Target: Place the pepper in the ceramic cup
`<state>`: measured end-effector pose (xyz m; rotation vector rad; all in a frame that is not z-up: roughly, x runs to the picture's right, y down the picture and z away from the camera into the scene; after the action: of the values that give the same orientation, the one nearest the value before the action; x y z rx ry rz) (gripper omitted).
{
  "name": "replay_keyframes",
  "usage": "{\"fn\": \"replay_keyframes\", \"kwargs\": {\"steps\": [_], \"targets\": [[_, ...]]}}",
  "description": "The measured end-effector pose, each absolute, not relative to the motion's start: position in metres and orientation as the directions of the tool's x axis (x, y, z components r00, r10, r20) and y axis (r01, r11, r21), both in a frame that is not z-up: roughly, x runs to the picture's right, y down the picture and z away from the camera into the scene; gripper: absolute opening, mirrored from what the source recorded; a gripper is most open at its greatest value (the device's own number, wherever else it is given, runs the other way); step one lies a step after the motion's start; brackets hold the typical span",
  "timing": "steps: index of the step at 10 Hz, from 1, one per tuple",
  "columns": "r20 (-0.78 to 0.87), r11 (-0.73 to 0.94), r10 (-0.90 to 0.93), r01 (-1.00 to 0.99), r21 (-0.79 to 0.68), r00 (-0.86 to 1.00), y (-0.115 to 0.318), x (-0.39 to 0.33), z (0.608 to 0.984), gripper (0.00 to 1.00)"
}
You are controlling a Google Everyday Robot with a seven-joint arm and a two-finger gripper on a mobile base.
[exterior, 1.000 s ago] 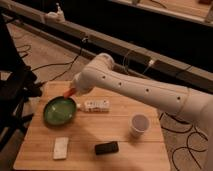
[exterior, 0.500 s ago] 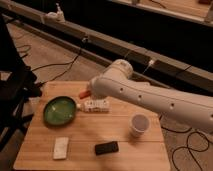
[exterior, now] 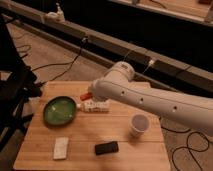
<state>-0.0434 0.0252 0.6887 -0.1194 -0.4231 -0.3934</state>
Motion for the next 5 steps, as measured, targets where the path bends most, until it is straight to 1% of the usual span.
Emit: {"fn": "replay_keyframes", "kwargs": {"steps": [2,5], "targets": [[0.445,0.938,-0.229,0.318,-0.136,0.866,0.039,-0.018,0.704,0.00],[0.467,0.942,-0.072,0.214,-0.259,0.881,0.055,0.013,0.712,0.00]]}}
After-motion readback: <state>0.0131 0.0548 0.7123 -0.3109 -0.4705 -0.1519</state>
